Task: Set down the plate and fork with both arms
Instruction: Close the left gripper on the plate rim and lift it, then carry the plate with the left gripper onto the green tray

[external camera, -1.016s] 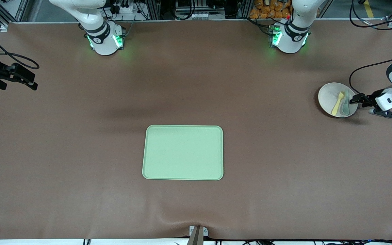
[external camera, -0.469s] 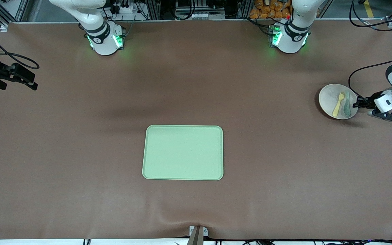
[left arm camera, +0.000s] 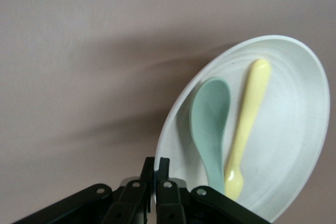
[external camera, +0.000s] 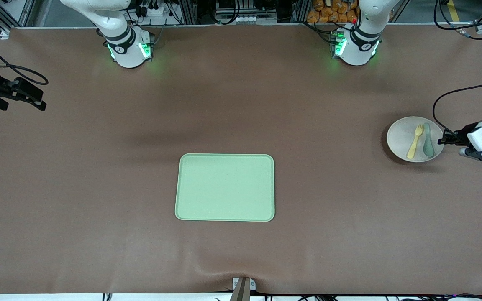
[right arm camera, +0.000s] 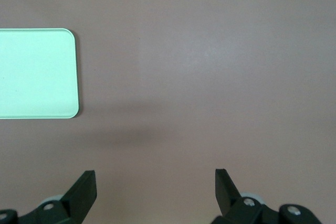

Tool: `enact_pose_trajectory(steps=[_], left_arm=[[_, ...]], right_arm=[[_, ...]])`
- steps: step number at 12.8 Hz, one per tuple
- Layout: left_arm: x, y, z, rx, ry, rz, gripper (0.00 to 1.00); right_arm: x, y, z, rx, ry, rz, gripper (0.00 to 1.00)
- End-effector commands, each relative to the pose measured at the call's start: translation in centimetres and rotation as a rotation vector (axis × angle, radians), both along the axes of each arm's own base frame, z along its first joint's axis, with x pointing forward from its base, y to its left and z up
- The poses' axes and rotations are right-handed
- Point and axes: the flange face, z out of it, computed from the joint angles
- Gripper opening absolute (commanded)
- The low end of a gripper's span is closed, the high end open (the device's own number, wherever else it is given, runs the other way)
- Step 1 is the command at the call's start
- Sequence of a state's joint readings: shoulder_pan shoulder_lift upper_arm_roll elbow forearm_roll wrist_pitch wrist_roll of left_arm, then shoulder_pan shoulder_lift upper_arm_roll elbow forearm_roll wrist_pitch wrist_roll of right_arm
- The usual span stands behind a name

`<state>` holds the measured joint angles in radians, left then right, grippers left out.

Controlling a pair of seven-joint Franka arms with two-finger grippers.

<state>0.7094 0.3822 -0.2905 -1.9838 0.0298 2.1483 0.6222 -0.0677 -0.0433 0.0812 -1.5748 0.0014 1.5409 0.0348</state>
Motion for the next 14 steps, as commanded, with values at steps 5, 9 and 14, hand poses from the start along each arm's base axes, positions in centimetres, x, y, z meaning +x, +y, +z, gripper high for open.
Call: enact_pose_trajectory(steps=[5,9,14], left_arm=[[8.1,-7.3,7.7,-0.161,-0.070,0.248,0.00],[14.8,-20.5,8.0,-0.207,-0.034,0.344,0.00],[16.3,-45.4,4.4,-0.230,-0.037,0.351,0.00]], right_arm=[[0.1,-0.8,0.2,0.004,0.002,0.000,1.00],[0.1,-0.7,0.2,0.006,0.005,0.000,1.00],[0.0,-0.7,0.2,0.012,0.009,-0.001,1.00]])
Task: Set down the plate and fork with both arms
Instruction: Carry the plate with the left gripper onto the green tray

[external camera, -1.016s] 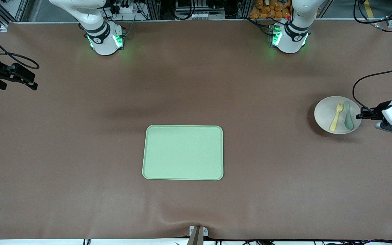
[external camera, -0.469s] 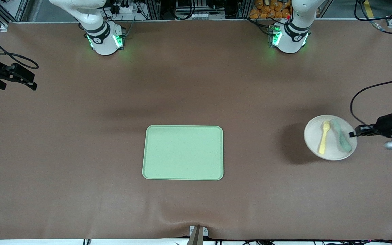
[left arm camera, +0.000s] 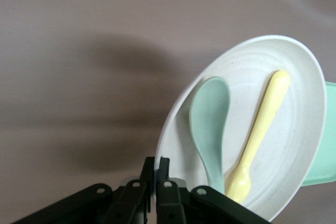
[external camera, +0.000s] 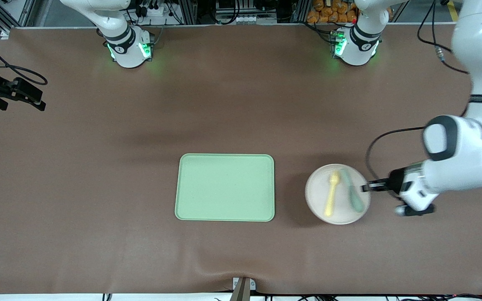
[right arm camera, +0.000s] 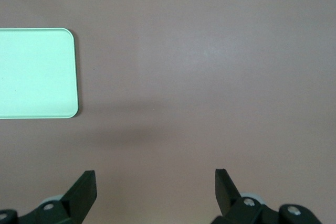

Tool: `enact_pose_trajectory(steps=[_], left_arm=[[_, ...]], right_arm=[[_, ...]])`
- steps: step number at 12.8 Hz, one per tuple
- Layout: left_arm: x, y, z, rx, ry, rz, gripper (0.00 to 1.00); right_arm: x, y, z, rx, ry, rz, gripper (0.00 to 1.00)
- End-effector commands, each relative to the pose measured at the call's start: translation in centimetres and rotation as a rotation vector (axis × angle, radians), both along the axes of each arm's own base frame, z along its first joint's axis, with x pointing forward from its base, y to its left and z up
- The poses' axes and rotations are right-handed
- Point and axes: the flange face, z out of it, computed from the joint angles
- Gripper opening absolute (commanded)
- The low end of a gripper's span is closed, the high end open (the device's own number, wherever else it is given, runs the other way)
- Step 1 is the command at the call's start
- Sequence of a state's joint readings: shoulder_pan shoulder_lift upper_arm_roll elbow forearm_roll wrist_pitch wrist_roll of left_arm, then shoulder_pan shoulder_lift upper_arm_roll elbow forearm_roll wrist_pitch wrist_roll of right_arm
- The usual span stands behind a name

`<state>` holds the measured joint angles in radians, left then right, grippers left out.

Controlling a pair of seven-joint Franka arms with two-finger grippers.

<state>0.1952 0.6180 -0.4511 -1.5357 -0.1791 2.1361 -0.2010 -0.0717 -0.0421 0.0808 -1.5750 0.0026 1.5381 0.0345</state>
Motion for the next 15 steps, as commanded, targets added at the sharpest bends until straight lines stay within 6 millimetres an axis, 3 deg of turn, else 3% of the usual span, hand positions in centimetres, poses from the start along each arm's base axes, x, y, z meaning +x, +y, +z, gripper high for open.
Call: enact_pose_trajectory(steps=[1,4,6,10,15], left_arm=[[-0.3,-11.7,-3.6,-0.003,-0.042,-0.001,0.00],[-4.6,-22.8,-8.1,0.032,-0.050,0.022,0.00],[-6.7,-26.5,-9.5,0.051,-0.053,0.028,0.00],[-7.6,-27.9,-11.5,0.043,-0.076,0.027,0.00],[-7.8,-27.7,-13.1,0.052,-0.059,0.022,0.00]], right_arm=[[-0.1,-0.3,0.3,0.011,0.008,0.006,1.00],[0.0,-0.1,0.2,0.011,0.010,0.012,1.00],[0.1,-0.1,0.2,0.011,0.004,0.012,1.00],[0.2,0.4,0.1,0.011,0.002,0.020,1.00],[0.4,1.5,-0.4,0.012,0.015,0.038,1.00]])
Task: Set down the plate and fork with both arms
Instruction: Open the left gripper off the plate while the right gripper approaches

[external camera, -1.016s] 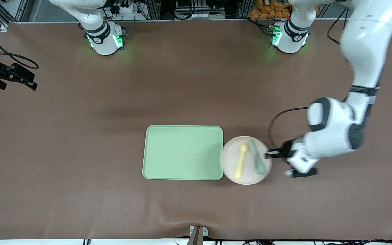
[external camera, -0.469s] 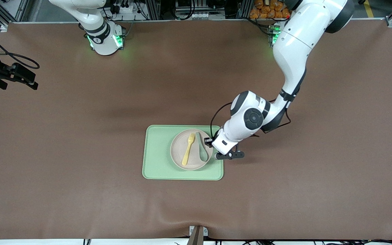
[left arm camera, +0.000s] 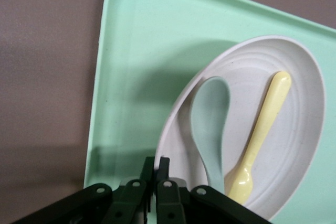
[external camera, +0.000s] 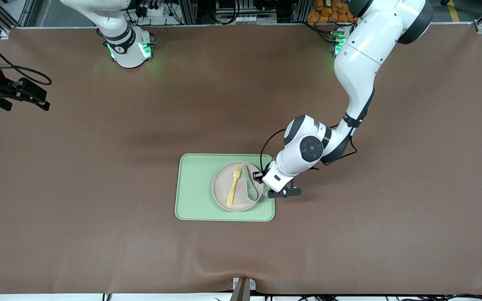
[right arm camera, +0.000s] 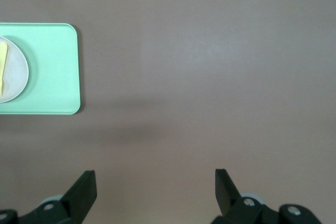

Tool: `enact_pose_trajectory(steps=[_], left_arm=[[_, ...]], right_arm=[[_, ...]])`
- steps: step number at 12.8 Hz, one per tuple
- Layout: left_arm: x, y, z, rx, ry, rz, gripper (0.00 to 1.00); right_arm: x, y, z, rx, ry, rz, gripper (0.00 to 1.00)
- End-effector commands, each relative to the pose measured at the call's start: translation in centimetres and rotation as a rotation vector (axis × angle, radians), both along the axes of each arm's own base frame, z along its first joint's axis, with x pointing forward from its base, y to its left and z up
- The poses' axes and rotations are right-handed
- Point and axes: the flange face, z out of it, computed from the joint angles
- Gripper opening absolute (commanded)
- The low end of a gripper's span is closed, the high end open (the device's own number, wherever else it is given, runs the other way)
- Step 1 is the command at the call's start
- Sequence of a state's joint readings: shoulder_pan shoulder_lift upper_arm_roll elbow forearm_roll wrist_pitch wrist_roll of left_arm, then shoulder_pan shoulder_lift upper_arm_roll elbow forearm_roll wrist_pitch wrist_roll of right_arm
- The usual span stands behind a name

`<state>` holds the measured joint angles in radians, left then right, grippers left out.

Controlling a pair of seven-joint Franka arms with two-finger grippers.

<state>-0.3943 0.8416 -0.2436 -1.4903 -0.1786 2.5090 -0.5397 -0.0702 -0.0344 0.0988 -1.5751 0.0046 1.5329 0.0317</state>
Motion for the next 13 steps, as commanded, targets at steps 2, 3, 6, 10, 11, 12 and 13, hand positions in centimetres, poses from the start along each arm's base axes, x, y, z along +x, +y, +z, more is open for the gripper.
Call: enact_pose_trajectory(steps=[2,3,6,10,11,12,13], left_arm=[[0.3,-0.5,-0.3,-0.004,-0.014,-0.003,0.97],[0.1,-1.1,0.1,0.013,-0.043,-0.020,1.00],[1.3,-0.5,3.4,0.018,-0.105,-0.021,1.00],[4.5,3.8,14.4,0.078,-0.299,-0.025,1.00],[5.2,5.8,16.9,0.088,-0.317,-0.008,1.00],[5.9,7.9,18.9,0.101,-0.316,0.014,1.00],[6.5,10.3,20.8,0.117,-0.313,0.036,1.00]], right_arm=[[0.2,0.5,0.1,0.012,0.005,0.014,1.00],[0.2,0.6,0.2,0.012,0.003,0.014,1.00],[0.5,2.0,-0.6,0.014,0.017,0.043,1.00],[3.9,7.9,-4.9,0.140,0.009,0.106,1.00],[4.8,9.4,-6.7,0.137,0.019,0.107,1.00],[5.9,10.9,-8.4,0.135,0.011,0.101,1.00],[6.8,12.8,-9.8,0.141,-0.010,0.076,1.00]])
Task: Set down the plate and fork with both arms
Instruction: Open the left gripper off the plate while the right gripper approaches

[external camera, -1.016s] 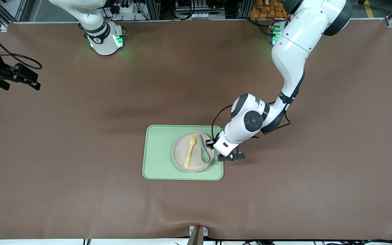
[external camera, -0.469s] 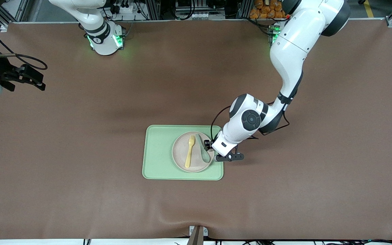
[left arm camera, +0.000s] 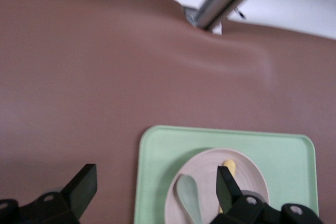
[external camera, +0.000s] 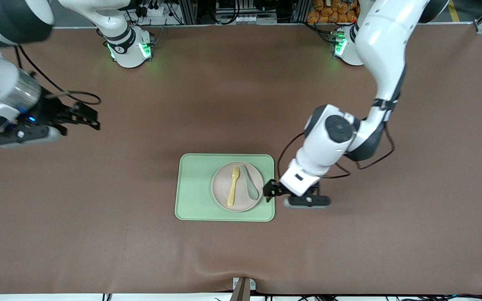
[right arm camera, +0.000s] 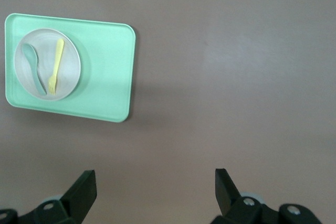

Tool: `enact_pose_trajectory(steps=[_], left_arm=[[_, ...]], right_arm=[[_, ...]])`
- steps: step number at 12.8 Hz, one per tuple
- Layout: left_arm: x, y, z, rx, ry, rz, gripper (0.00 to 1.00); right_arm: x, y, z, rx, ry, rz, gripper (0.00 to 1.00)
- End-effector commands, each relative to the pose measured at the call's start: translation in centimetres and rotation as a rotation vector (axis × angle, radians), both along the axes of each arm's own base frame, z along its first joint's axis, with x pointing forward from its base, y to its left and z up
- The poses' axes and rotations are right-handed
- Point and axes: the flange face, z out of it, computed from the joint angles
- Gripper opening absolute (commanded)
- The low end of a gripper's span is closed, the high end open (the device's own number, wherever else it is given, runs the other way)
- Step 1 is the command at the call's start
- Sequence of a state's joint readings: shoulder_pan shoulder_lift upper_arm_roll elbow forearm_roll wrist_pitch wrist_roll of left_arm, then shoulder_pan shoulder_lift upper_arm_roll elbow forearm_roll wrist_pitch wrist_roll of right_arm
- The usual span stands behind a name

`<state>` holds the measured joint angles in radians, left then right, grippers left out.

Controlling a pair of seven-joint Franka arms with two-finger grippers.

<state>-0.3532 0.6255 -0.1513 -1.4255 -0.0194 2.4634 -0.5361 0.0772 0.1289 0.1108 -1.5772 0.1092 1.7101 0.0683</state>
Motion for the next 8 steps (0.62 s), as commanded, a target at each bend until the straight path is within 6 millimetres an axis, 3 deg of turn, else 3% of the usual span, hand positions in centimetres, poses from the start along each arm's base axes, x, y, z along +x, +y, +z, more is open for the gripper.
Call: enact_pose_trajectory(steps=[1,4,8], left_arm=[[0.8,6.2,4.4,0.061,0.013,0.050,1.00],[2.1,14.3,8.1,0.125,0.026,0.118,1.00],[0.9,22.4,12.9,0.178,0.103,0.188,1.00]], right_arm=[[2.9,4.5,-3.4,0.025,-0.006,-0.080,1.00],[6.5,10.6,-7.9,0.007,0.023,-0.156,1.00],[9.5,18.2,-14.6,-0.001,0.001,-0.226,1.00]])
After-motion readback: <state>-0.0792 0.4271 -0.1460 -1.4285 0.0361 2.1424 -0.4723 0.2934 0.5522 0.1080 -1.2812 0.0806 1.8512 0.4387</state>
